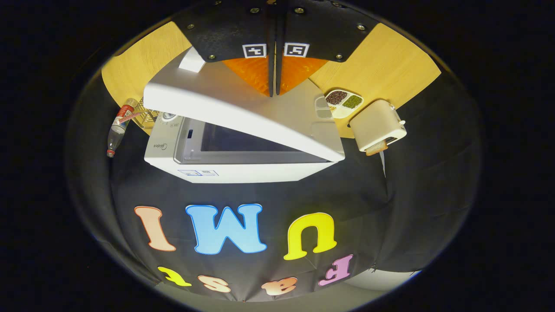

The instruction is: Open the microwave, put the food inside, and close the microwave door.

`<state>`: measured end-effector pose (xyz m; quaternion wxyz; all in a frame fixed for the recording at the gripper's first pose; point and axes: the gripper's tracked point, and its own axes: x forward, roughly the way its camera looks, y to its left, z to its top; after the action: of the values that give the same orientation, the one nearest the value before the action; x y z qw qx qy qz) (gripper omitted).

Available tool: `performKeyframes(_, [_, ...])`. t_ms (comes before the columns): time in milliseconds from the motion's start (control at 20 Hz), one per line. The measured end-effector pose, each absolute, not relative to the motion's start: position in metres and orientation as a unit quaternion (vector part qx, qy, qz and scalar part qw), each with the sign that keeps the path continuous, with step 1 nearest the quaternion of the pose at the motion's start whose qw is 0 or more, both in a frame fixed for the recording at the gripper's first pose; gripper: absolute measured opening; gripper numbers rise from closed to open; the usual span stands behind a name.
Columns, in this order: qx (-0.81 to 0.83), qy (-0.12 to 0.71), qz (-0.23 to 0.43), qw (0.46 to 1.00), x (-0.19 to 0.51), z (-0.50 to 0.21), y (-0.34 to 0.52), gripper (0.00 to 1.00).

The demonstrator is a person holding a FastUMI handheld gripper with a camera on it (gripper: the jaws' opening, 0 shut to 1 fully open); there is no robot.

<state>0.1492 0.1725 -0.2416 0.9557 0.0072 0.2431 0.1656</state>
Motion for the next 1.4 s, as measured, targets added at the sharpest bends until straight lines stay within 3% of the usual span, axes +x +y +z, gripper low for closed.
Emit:
performKeyframes(900, [0.024, 0.236, 0.103, 0.966, 0.256, -0.261, 0.135, 0.00])
performKeyframes(1400, [-0.008, 0.220, 0.083, 0.972, 0.255, -0.253, 0.129, 0.02])
